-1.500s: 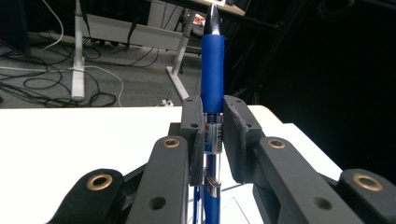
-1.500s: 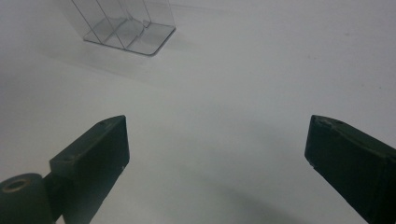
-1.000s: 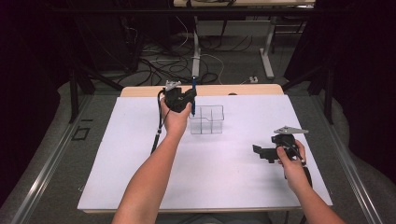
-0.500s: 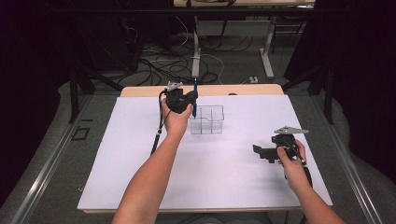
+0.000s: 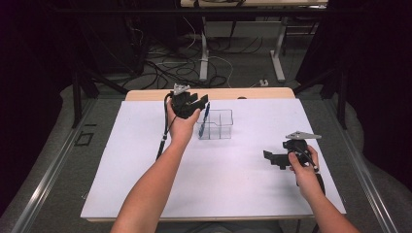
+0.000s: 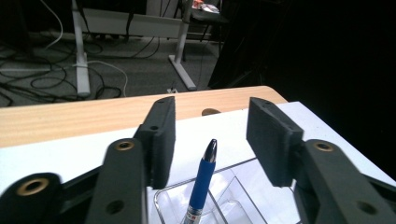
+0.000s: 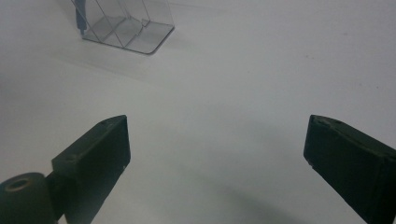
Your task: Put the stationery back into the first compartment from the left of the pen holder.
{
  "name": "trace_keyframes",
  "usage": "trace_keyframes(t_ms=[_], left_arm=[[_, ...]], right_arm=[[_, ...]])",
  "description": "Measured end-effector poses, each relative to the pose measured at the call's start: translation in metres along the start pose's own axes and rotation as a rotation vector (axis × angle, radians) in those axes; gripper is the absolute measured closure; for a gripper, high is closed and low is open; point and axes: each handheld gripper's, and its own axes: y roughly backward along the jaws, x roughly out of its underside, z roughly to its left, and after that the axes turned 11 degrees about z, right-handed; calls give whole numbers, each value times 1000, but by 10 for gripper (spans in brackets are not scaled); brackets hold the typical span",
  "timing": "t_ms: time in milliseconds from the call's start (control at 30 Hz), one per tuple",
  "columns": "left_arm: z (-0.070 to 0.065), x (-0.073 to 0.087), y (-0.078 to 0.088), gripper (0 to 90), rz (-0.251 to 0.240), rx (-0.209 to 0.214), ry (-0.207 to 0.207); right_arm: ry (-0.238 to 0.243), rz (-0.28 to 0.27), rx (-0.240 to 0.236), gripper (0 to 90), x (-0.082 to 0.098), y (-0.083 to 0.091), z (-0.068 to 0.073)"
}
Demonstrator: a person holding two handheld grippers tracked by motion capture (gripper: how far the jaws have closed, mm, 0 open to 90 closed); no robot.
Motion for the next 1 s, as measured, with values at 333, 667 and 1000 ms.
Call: trace_keyframes(t_ms=[333, 667, 1000], left_arm=[[-4, -1, 16, 331, -22, 16, -84], [-11, 4, 41, 298, 12, 14, -174], [-11, 17, 65, 286, 45, 51, -154]], right_arm=[[-1, 1, 2, 68, 0, 1, 0], [-2, 2, 5, 69, 0, 1, 1], [9, 3, 10, 69, 0, 1, 2]])
